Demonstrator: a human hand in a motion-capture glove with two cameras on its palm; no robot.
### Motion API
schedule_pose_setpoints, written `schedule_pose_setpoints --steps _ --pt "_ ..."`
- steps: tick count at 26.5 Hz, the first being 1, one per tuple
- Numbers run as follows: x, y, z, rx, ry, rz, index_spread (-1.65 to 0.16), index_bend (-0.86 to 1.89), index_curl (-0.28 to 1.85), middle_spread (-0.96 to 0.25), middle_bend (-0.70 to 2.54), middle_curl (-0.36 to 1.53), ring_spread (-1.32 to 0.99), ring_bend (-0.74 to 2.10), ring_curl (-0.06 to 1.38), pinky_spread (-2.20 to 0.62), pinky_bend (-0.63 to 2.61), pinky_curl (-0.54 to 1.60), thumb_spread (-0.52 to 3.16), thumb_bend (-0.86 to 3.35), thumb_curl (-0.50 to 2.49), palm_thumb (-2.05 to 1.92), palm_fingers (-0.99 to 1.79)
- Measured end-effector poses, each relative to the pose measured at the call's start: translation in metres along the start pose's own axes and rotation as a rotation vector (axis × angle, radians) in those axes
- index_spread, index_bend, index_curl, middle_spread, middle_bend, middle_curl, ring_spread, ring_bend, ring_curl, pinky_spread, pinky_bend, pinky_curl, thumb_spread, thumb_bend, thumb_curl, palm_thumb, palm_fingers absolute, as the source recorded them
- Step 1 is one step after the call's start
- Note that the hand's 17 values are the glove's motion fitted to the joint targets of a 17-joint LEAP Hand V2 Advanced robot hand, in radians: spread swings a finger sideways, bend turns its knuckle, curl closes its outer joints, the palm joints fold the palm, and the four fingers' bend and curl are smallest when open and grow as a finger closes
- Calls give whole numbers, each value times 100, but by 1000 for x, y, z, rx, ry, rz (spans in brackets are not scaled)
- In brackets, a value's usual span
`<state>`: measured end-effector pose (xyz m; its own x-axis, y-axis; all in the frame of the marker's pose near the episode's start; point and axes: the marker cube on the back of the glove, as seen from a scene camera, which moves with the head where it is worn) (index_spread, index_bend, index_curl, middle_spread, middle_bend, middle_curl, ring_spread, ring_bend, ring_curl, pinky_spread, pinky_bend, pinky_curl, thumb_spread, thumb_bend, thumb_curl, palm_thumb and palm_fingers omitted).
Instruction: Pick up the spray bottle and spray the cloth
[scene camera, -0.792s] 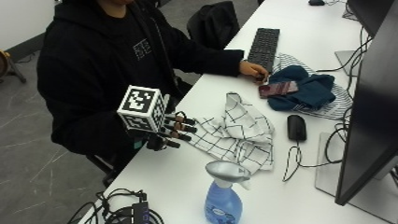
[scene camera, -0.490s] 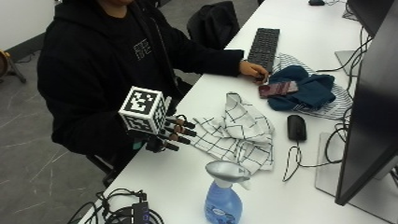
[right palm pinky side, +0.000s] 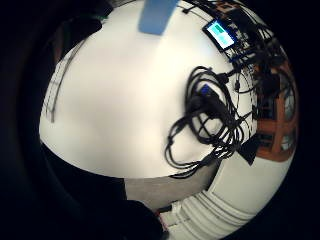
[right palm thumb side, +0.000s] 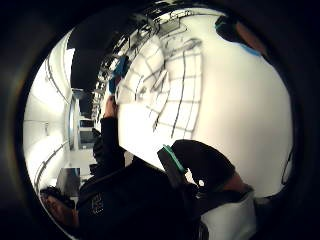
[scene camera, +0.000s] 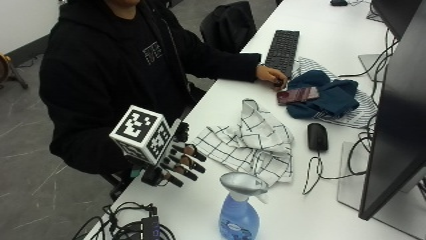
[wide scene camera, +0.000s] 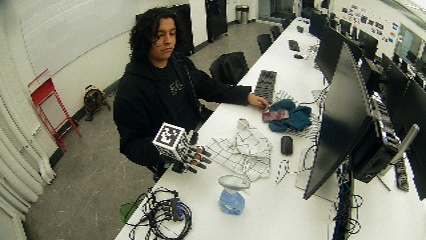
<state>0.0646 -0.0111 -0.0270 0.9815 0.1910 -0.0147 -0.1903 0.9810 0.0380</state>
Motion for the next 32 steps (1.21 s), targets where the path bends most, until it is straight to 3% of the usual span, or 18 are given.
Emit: schedule_pose_setpoints --steps 6,14,27,32 --pt "40 -62 -40 151 -45 134 -37 17 26 -12 32 26 -15 42 23 16 24 23 101 9 23 51 72" --pt "94 -114 -75 159 -208 218 -36 13 27 -14 33 31 -18 43 28 12 22 26 102 5 26 56 81" --pt "81 -184 -42 97 -825 165 -34 18 29 -18 33 35 -22 43 31 1 17 28 92 4 34 76 103" --pt "71 -195 -26 197 -952 228 -32 18 33 -21 37 38 -23 47 34 -9 21 30 84 3 39 83 126"
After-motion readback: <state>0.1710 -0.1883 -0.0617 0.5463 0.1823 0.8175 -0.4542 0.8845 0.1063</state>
